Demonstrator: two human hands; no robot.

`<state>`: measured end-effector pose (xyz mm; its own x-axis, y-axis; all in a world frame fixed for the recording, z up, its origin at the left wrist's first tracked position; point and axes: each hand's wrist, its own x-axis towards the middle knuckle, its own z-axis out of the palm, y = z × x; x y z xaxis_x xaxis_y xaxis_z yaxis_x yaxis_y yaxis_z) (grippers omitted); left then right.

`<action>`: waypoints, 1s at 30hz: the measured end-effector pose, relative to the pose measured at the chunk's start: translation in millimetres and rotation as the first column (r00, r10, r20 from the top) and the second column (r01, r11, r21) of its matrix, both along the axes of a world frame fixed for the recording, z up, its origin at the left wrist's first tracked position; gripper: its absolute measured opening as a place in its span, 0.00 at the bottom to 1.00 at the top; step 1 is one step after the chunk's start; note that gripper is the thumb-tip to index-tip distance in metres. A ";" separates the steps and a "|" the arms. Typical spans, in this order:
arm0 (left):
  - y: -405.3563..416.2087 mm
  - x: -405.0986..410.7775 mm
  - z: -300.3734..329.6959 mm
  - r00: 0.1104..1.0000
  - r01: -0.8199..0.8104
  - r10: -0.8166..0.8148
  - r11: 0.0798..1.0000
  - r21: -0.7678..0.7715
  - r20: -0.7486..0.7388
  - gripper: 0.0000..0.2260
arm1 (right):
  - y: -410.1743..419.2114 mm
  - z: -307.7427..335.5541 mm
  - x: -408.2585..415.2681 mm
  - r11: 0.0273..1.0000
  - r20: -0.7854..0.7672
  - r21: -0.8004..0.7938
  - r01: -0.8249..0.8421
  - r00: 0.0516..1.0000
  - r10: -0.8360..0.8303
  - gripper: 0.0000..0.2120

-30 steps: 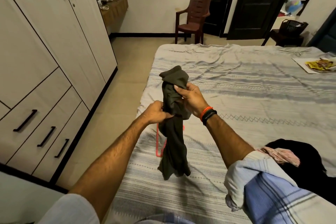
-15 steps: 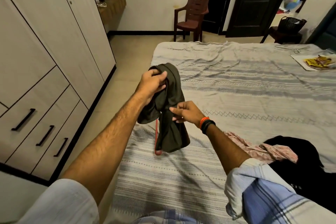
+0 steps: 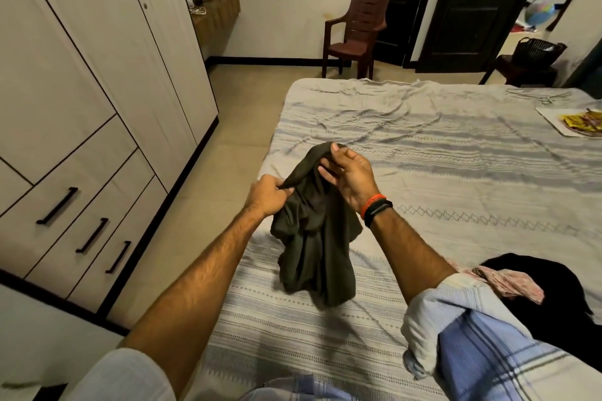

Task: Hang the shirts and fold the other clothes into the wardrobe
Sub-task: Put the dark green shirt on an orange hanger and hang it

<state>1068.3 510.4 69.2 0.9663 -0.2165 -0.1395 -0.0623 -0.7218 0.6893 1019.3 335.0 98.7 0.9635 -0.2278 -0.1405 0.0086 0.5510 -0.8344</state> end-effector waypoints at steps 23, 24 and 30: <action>16.0 -30.0 5.9 0.921 0.190 -0.281 0.929 -0.319 -0.271 0.14 | 3.4 -0.9 -11.3 0.912 -0.034 -0.375 0.169 0.980 -0.195 0.12; 17.5 -29.3 3.7 0.937 0.160 -0.241 0.939 -0.305 -0.252 0.10 | 1.3 -1.5 -11.1 0.921 -0.047 -0.344 0.183 0.976 -0.211 0.11; 24.7 -12.9 12.7 0.996 -0.007 -0.024 0.939 -0.343 -0.085 0.17 | -11.0 -23.8 -10.7 0.656 -0.157 -0.747 0.110 0.929 -0.334 0.05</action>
